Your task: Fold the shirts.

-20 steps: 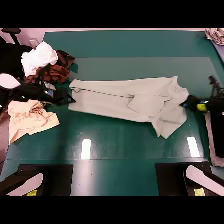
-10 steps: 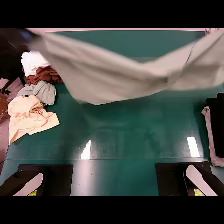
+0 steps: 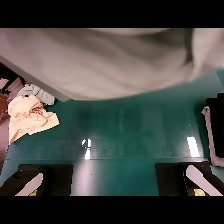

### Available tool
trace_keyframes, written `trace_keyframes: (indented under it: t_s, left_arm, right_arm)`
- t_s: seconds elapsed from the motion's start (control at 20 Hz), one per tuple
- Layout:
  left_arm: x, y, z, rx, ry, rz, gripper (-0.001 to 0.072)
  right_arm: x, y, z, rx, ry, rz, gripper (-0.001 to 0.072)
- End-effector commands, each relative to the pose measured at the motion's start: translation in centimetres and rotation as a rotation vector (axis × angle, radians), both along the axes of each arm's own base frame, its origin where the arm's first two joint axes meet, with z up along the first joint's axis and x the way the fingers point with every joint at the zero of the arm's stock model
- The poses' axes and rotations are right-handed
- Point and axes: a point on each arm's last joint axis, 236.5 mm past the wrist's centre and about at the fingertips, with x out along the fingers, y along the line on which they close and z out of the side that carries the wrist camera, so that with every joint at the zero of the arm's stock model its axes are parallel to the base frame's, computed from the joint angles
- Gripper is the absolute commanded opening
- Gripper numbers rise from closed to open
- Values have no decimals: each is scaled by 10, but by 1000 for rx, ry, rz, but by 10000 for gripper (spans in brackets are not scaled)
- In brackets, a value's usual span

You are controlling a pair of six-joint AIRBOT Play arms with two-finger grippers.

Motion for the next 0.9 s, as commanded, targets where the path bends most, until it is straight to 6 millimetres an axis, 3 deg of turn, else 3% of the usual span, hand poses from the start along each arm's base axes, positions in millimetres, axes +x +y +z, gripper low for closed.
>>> trace_keyframes:
  t_s: [0.0,0.05,0.1,0.15,0.2,0.3,0.35,0.45,0.55,0.65,0.8,0.85]
  left_arm:
    - [23,23,-27,13,72,98,28]
    - [35,30,-44,17,124,132,28]
    - [43,30,-63,20,190,133,28]
    - [51,30,-84,58,259,122,28]
    - [55,27,-99,63,315,109,28]
    - [52,13,-108,47,359,51,28]
    - [46,6,-102,39,342,19,28]
    - [25,-4,-87,28,309,-21,28]
    - [-22,-24,-58,9,234,-113,28]
    - [-68,-40,-23,-2,112,-185,28]
    - [-141,-55,40,-62,-146,-258,28]
    - [-154,-52,57,-87,-226,-250,28]
  right_arm:
    - [28,-61,-62,52,203,-263,24]
    - [40,-99,-107,57,355,-416,24]
    - [44,-119,-155,54,527,-490,24]
    - [42,-116,-193,13,668,-470,24]
    - [39,-97,-211,-9,737,-401,24]
    - [31,-49,-210,-61,723,-232,26]
    - [24,-31,-198,-84,685,-182,26]
    - [-5,-8,-150,-125,533,-130,26]
    - [-44,1,-91,-140,340,-130,26]
    - [-88,1,-32,-180,116,-168,26]
    - [-143,-16,31,-177,-155,-305,25]
    - [-157,-21,51,-154,-241,-341,26]
